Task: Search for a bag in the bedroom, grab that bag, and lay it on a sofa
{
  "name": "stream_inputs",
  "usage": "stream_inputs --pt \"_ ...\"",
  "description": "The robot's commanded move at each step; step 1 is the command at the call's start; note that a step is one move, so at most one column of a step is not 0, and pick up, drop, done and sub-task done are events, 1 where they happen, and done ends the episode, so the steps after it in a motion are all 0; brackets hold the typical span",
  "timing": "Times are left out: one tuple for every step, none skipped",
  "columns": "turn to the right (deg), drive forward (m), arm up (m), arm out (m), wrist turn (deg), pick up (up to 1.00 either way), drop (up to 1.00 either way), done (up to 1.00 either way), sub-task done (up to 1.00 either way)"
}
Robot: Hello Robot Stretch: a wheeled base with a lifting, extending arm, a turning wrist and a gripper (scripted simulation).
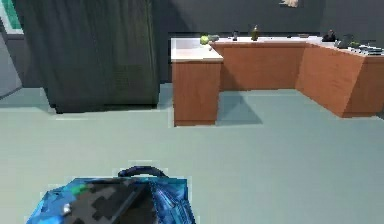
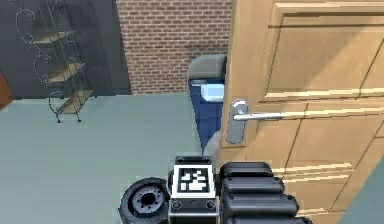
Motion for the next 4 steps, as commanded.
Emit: stream_inputs --pt "0.0 0.10 0.00 0.00 0.0 0.00 0.00 0.00 0.00" --pt "45.0 0.00 0.00 0.00 0.0 0.00 0.00 0.00 0.00" --pt "9.0 0.00 0.00 0.00 0.0 0.00 0.00 0.00 0.00" --pt "0.0 0.55 0.00 0.00 0.0 0.00 0.00 0.00 0.00"
